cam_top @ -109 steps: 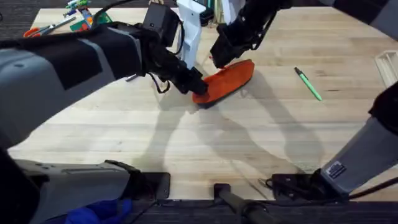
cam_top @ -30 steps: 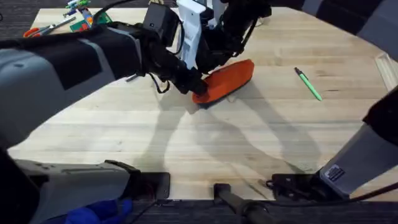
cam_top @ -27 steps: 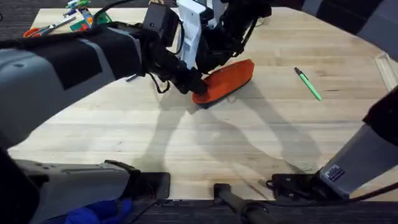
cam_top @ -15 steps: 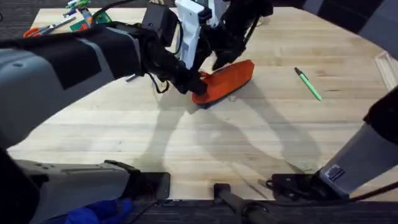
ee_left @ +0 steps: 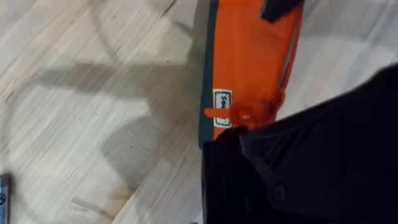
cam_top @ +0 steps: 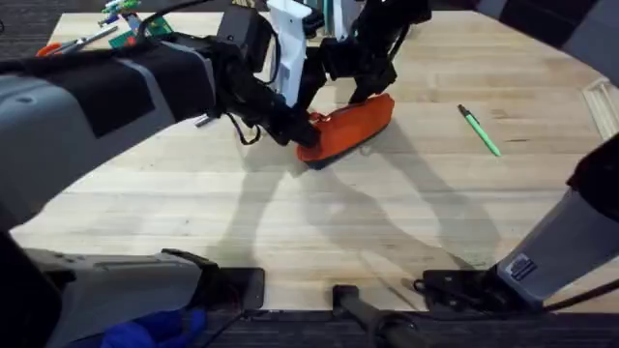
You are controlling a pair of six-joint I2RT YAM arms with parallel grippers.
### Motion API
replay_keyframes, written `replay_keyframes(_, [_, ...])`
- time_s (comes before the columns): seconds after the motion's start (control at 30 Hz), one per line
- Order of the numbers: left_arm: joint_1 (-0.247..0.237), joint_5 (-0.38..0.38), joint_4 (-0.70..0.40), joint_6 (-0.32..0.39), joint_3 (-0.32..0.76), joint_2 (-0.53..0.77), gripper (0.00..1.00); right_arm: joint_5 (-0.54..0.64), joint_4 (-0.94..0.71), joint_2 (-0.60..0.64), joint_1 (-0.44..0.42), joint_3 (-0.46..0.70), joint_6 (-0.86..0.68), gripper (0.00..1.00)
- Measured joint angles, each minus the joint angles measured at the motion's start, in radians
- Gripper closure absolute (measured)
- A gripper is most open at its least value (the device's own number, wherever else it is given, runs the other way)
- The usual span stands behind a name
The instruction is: Unzip the bag, pick up the pens from the table one at a time and place them inside, then zip the bag closed.
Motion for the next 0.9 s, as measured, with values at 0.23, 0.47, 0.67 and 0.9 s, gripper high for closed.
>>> replay_keyframes(0.23, [0.000, -0.001, -0.001, 0.000, 0.000, 0.000, 0.959, 0.014, 0.001, 0.000, 0.000, 0.000, -0.007, 0.007])
replay_keyframes(0.47, [-0.003, -0.002, -0.003, 0.001, 0.000, 0.000, 0.959, 0.019, -0.005, 0.000, -0.001, 0.000, -0.022, 0.006])
replay_keyframes(0.67, [-0.011, -0.011, -0.001, 0.000, 0.000, 0.000, 0.959, -0.010, -0.024, 0.000, -0.022, 0.002, -0.040, 0.006])
replay_keyframes(0.9, [-0.014, -0.016, 0.000, 0.000, 0.000, 0.000, 0.959, -0.035, -0.031, 0.000, -0.086, 0.006, -0.085, 0.005])
